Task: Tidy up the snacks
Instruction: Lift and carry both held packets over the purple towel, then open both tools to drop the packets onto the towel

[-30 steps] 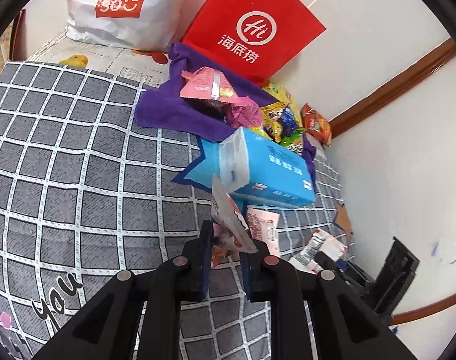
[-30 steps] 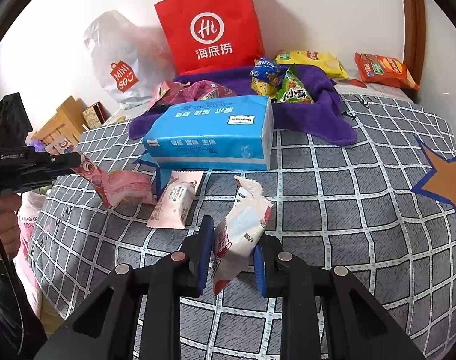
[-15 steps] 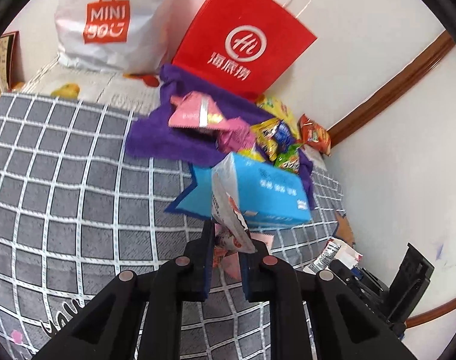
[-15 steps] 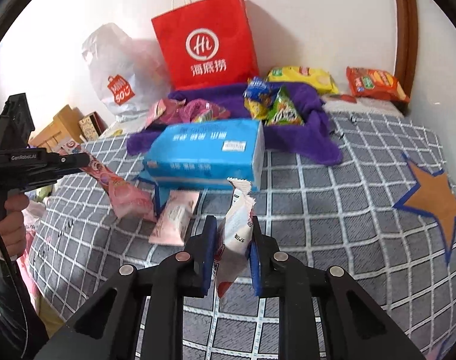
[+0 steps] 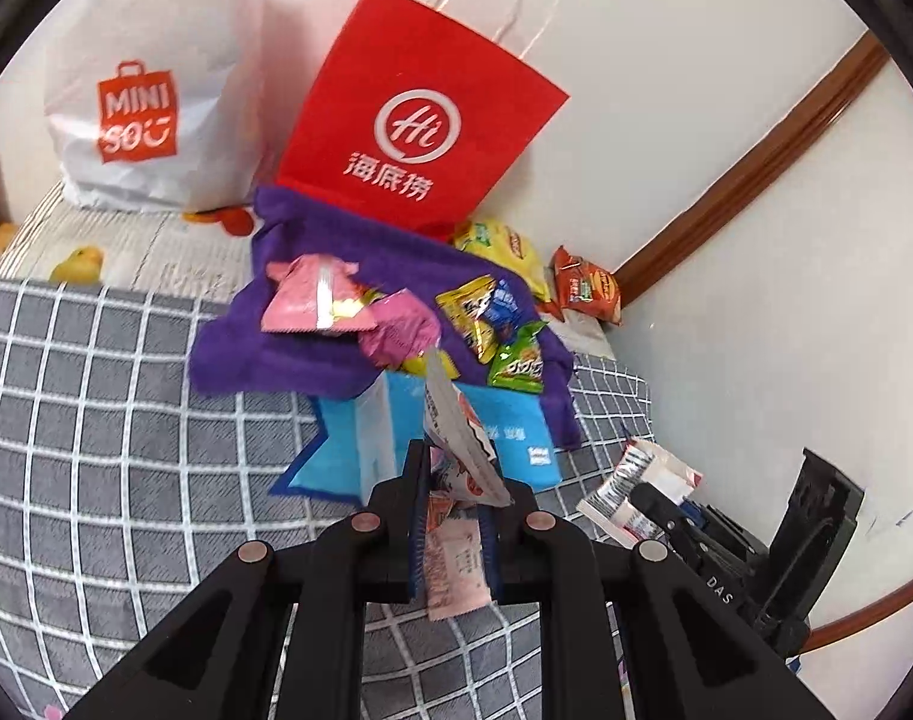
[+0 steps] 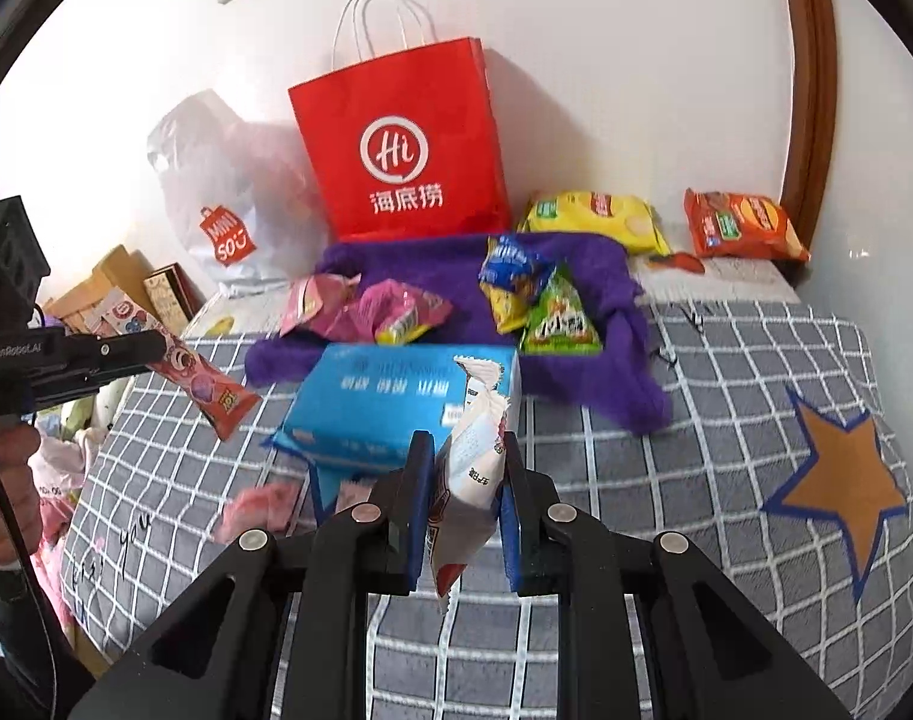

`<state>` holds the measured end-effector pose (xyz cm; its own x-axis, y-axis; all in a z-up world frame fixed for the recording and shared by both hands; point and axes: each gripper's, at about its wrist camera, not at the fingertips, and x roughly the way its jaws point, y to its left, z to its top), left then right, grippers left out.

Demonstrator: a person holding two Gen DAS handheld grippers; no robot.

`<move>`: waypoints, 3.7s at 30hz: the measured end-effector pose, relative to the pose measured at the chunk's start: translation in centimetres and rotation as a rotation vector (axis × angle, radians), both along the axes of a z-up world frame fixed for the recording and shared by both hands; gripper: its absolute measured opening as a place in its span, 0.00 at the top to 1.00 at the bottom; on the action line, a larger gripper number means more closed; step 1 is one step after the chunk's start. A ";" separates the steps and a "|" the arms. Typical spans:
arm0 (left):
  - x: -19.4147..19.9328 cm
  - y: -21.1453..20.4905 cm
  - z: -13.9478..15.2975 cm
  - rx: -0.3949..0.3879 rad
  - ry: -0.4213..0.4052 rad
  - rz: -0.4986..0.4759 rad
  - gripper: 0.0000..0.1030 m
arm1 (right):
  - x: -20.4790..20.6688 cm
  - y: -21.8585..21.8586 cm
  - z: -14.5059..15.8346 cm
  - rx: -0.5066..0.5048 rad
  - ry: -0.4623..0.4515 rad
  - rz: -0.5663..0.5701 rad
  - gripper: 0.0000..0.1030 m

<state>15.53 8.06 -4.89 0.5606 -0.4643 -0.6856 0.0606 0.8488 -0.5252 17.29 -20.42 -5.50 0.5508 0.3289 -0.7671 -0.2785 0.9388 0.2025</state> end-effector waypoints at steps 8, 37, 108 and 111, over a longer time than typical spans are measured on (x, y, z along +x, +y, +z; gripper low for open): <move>2.7 -1.5 1.8 0.030 -0.019 -0.031 0.86 | 4.1 1.3 2.0 -0.005 -0.031 -0.029 0.80; 13.2 0.2 1.5 0.026 -0.005 -0.001 0.86 | 16.7 4.0 2.1 -0.002 -0.036 -0.058 0.81; 20.6 -1.1 -4.2 0.036 0.114 -0.026 0.32 | 20.1 7.9 -2.2 -0.107 0.090 0.093 0.54; 20.3 -1.2 -3.6 0.058 0.099 -0.029 0.30 | 19.9 7.9 -1.8 -0.106 0.080 0.086 0.54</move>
